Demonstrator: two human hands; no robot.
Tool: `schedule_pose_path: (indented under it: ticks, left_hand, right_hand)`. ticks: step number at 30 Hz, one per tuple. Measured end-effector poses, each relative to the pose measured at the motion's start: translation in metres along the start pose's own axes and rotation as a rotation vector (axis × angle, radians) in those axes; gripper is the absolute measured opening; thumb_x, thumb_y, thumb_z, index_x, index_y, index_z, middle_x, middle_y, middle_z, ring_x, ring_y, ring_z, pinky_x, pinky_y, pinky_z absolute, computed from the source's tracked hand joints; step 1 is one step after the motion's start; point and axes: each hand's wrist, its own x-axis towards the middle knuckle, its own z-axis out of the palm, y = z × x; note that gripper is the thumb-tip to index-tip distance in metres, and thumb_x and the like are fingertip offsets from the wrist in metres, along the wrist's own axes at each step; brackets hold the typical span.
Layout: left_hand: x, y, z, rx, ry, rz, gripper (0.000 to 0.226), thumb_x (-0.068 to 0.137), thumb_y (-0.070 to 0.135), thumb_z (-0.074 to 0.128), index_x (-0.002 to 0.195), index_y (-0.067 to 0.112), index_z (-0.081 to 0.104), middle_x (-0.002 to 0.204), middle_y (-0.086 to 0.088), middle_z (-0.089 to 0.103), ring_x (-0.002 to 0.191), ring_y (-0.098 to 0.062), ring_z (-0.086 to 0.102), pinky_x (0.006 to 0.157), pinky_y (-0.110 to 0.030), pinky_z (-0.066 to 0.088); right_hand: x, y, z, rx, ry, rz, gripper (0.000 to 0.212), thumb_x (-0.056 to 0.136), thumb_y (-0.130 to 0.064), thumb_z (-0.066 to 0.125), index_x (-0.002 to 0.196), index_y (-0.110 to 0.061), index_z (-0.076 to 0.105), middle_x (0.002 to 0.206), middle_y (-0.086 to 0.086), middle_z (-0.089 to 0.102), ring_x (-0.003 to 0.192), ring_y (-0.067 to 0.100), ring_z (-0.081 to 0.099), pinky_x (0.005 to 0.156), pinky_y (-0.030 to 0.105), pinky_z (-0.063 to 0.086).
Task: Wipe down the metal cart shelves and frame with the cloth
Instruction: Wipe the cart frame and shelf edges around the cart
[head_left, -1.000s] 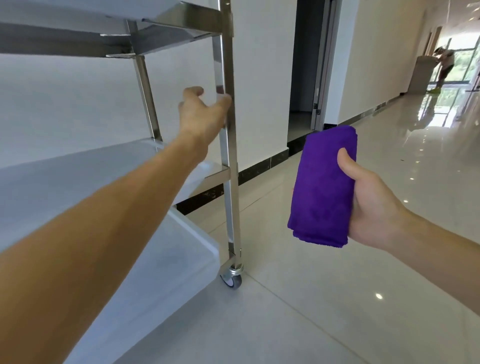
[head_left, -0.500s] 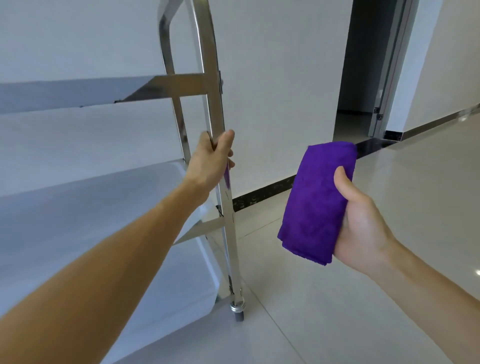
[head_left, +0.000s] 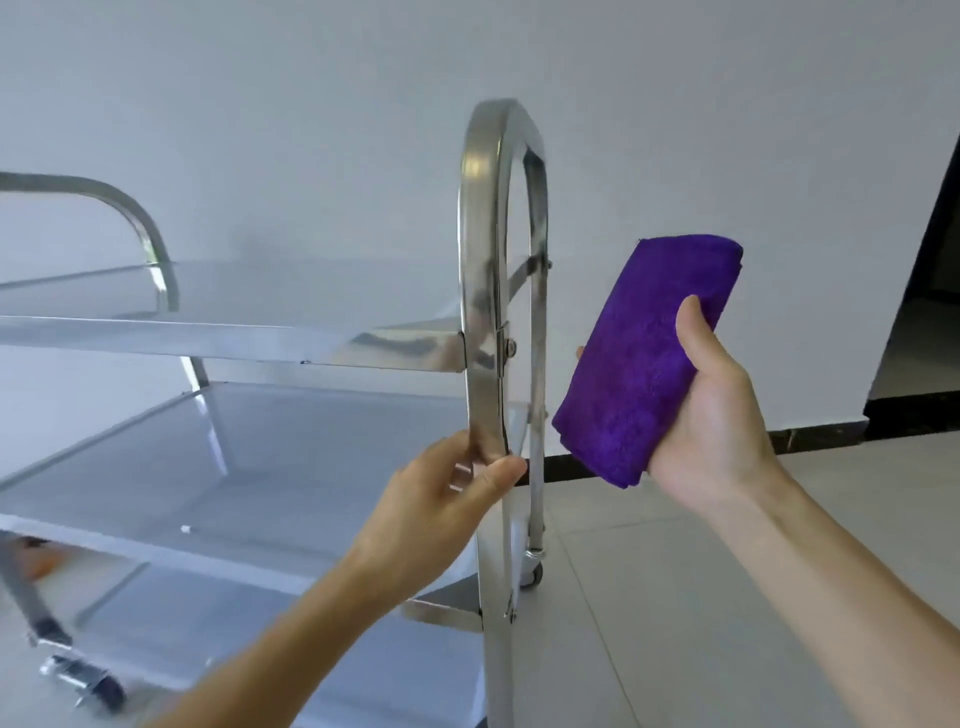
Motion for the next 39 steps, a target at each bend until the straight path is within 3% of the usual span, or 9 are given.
schedule_pose_path:
  ticks: [3,9,16,21,24,28,30,33,39]
  left_hand:
    - [-0.037,0.005,-0.022,0.084,0.047,-0.019,0.040,0.084,0.062,0.053,0.101,0.029,0.068,0.099,0.021,0.071,0.094,0.003,0.064,0.079,-0.007,0.046]
    - [-0.098,0.012,-0.062,0.259,0.160,-0.032,0.014,0.095,0.042,0.057,0.100,0.032,0.064,0.094,0.017,0.069,0.089,-0.009,0.065,0.080,-0.017,0.050]
    - [-0.165,0.023,-0.104,-0.017,0.329,-0.159,0.037,0.088,0.021,0.067,0.107,0.047,0.049,0.103,0.008,0.070,0.087,-0.022,0.071,0.077,-0.029,0.058]
    - [-0.212,0.038,-0.150,0.224,0.545,-0.015,0.038,0.079,0.044,0.066,0.107,0.040,0.041,0.099,0.013,0.060,0.088,-0.017,0.067,0.071,-0.028,0.055]
    - [-0.221,0.063,-0.189,0.346,0.755,0.082,0.032,0.081,0.058,0.057,0.104,0.043,0.041,0.097,0.012,0.058,0.091,-0.015,0.063,0.073,-0.028,0.048]
    - [-0.196,0.100,-0.237,0.309,0.860,0.228,0.021,0.092,0.049,0.051,0.112,0.044,0.048,0.102,0.017,0.060,0.098,-0.010,0.062,0.080,-0.027,0.050]
    - [-0.179,0.115,-0.256,0.253,0.821,0.247,0.029,0.098,0.045,0.044,0.124,0.035,0.054,0.107,0.016,0.065,0.100,-0.007,0.063,0.085,-0.029,0.052]
    - [-0.161,0.124,-0.272,0.297,0.775,0.228,0.036,0.102,0.046,0.039,0.132,0.036,0.056,0.120,0.023,0.064,0.110,-0.001,0.060,0.098,-0.028,0.047]
    - [-0.170,0.110,-0.294,0.565,0.838,0.262,0.030,0.105,0.030,0.045,0.132,0.030,0.058,0.097,0.023,0.064,0.089,0.008,0.059,0.077,-0.005,0.037]
  right_hand:
    - [-0.003,0.002,0.035,-0.018,-0.065,-0.057,0.050,0.093,-0.052,0.058,0.134,-0.023,0.059,0.132,0.008,0.065,0.120,0.028,0.063,0.104,0.050,0.048]
    - [-0.017,0.015,0.093,-0.034,-0.145,-0.111,0.033,0.096,-0.047,0.058,0.126,-0.033,0.064,0.120,-0.004,0.071,0.109,0.019,0.069,0.089,0.040,0.058]
    - [-0.039,0.036,0.139,-0.148,-0.166,-0.217,0.022,0.093,-0.051,0.058,0.114,-0.047,0.065,0.115,-0.014,0.069,0.108,0.012,0.067,0.097,0.042,0.055]
    - [-0.058,0.059,0.180,-0.465,-0.315,-0.479,0.018,0.101,-0.044,0.049,0.115,-0.040,0.060,0.079,-0.024,0.060,0.071,-0.002,0.056,0.064,0.012,0.047]
    - [-0.072,0.080,0.204,-0.568,-0.380,-0.567,0.035,0.103,-0.039,0.047,0.137,-0.038,0.049,0.107,-0.028,0.063,0.095,-0.004,0.059,0.075,0.007,0.045]
    - [-0.100,0.115,0.243,-1.010,-0.415,-0.801,0.044,0.100,-0.045,0.039,0.143,-0.039,0.045,0.135,-0.013,0.056,0.112,0.019,0.055,0.093,0.045,0.047]
    - [-0.118,0.129,0.263,-1.307,-0.465,-0.886,0.046,0.098,-0.052,0.034,0.142,-0.042,0.043,0.140,-0.010,0.052,0.115,0.026,0.050,0.095,0.049,0.041]
    - [-0.134,0.140,0.285,-1.562,-0.652,-0.973,0.051,0.095,-0.062,0.028,0.140,-0.041,0.041,0.144,-0.006,0.048,0.117,0.031,0.047,0.095,0.052,0.035]
    - [-0.117,0.122,0.305,-1.641,-1.193,-0.956,0.085,0.080,-0.084,0.019,0.153,-0.043,-0.001,0.158,-0.012,0.024,0.128,0.026,0.031,0.109,0.046,0.029]
